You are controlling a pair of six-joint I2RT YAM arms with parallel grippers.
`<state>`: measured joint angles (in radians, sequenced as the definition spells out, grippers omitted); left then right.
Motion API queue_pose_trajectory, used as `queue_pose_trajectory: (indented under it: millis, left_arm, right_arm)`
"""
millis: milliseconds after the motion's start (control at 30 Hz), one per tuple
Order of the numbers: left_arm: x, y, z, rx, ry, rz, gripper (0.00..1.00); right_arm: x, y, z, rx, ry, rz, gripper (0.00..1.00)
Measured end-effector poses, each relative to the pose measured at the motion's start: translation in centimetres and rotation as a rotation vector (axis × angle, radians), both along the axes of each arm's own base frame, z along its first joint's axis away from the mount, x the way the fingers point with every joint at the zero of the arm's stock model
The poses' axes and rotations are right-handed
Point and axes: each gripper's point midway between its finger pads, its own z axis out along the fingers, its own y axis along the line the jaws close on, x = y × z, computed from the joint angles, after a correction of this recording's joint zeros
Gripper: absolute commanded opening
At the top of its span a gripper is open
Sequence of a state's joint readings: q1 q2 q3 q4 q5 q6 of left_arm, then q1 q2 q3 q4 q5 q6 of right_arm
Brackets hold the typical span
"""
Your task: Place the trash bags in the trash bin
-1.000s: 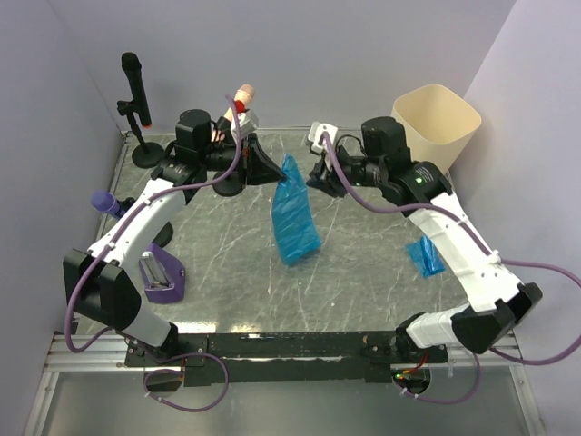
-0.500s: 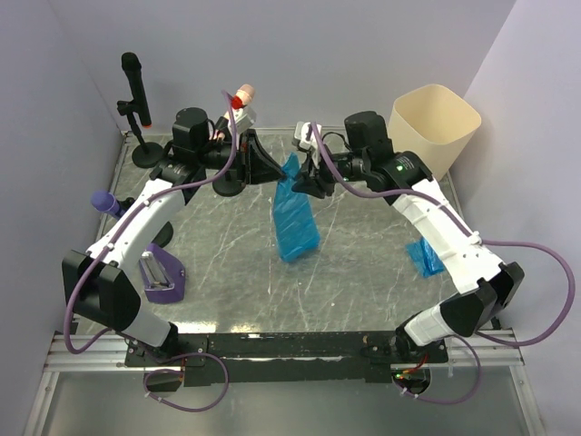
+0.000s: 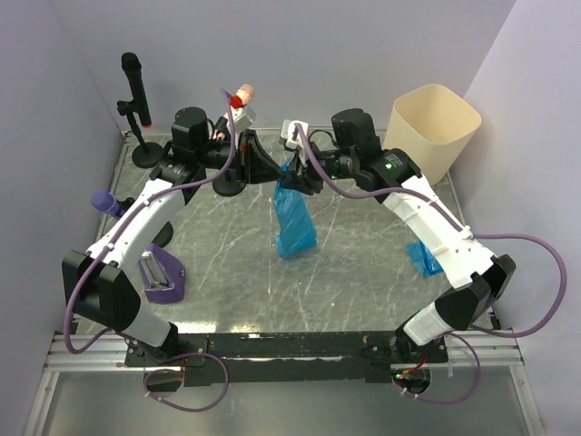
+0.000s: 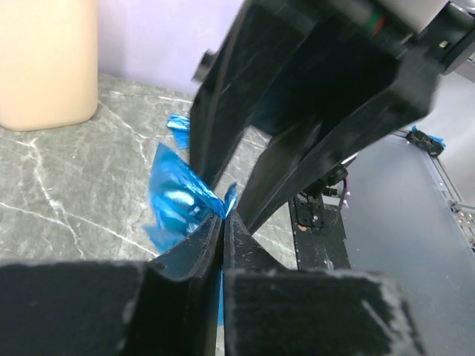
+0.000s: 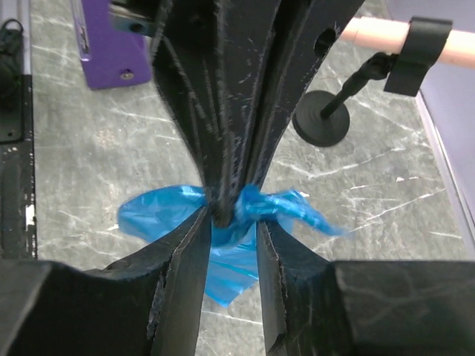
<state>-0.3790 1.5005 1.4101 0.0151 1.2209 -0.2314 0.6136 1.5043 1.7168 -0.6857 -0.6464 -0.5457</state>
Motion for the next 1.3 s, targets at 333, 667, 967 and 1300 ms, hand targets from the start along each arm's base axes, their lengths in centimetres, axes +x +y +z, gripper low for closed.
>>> queue_pose_trajectory:
  millis: [333, 667, 967, 1300]
  left_arm:
    - [0.2, 0.5, -0.1, 0.018, -0.012, 0.003, 0.18]
    - [0.7, 2.0, 0.0, 0.052, -0.035, 0.028, 0.43]
    - [1.1, 1.8, -0.3, 0.047, -0.066, 0.000, 0.42]
    - [-0.6, -0.7, 0.2, 0.023, -0.092, -0.095, 0.30]
  right_arm:
    - [0.6, -0.2, -1.1, -0.042, -0.005, -0.019, 0.00]
    - [-1.4, -2.3, 0.8, -0.019, -0.049, -0.003, 0.00]
    - [-2.2, -2.4, 1.0, 0.000, -0.023, 0.036, 0.01]
    - [-0.7, -1.1, 0.8, 0.003, 0.012, 0.037, 0.08]
